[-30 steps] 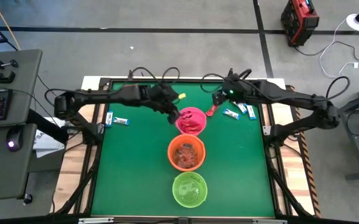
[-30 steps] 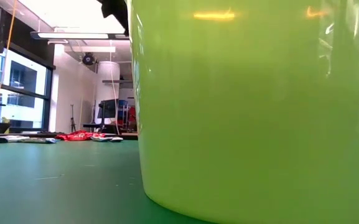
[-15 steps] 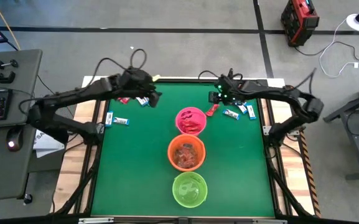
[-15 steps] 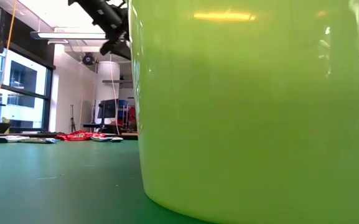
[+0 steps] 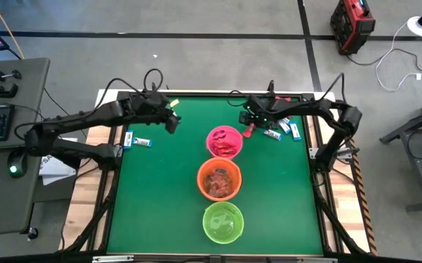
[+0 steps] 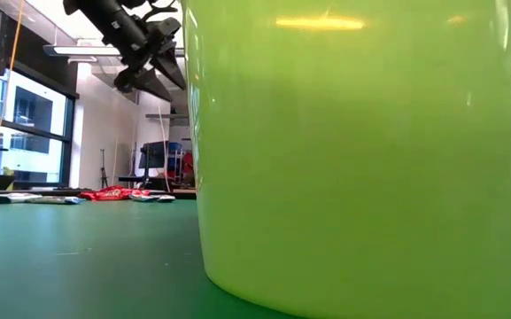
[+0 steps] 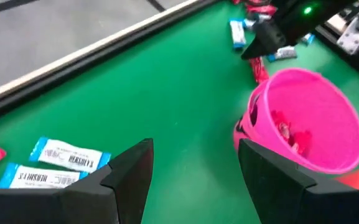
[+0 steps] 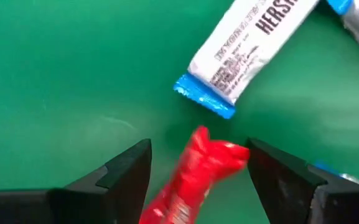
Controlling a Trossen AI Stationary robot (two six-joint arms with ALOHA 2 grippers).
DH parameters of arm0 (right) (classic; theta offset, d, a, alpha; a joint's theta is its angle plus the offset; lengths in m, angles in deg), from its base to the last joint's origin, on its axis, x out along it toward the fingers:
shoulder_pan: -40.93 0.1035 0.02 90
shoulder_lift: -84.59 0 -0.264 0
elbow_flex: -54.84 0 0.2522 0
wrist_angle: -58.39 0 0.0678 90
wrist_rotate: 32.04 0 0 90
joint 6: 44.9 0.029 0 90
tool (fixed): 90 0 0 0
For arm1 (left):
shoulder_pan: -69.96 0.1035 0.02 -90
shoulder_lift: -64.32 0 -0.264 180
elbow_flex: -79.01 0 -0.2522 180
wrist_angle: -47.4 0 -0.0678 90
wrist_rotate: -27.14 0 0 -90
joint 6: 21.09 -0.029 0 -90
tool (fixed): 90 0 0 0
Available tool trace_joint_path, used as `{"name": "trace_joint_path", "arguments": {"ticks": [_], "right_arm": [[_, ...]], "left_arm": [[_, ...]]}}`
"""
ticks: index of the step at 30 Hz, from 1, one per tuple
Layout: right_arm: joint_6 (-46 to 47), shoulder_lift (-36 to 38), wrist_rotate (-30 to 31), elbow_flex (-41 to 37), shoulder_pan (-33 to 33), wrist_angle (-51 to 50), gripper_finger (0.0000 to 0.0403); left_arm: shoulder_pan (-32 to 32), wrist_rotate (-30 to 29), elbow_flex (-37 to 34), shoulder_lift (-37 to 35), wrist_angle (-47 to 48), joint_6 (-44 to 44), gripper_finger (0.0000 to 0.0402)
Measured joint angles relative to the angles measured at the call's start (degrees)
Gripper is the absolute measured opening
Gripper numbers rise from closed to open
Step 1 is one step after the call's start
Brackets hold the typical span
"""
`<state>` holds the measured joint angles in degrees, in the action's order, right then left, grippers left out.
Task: Sort candy by brand, put in halloween buckets
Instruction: Put the red chocolate into the pink bucket
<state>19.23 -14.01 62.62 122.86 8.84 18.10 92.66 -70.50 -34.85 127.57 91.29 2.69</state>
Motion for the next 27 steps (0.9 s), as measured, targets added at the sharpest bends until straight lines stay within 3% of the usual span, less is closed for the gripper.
{"name": "trace_joint_path", "arguments": {"ticks": [5,13,21,27], "right_arm": [[1.5,0.0,0.0,0.0,1.9,-2.2,0.0209],[-0.1,3.7,1.7,0.0,6.5,-6.8,0.0025],[-4.1,19.5,8.9,0.0,6.7,-9.0,0.0027],[-8.0,29.5,8.7,0.0,9.1,-1.7,0.0017]], "left_arm": [[0.0,0.1,-0.3,0.3,-0.3,-0.6,0.0225],[1.0,-0.1,-0.3,0.3,-0.7,-3.6,0.0225],[4.2,0.0,-0.3,0.4,-3.8,-3.9,0.0225],[4.8,0.3,-0.2,0.4,-6.3,-1.6,0.0225]]}}
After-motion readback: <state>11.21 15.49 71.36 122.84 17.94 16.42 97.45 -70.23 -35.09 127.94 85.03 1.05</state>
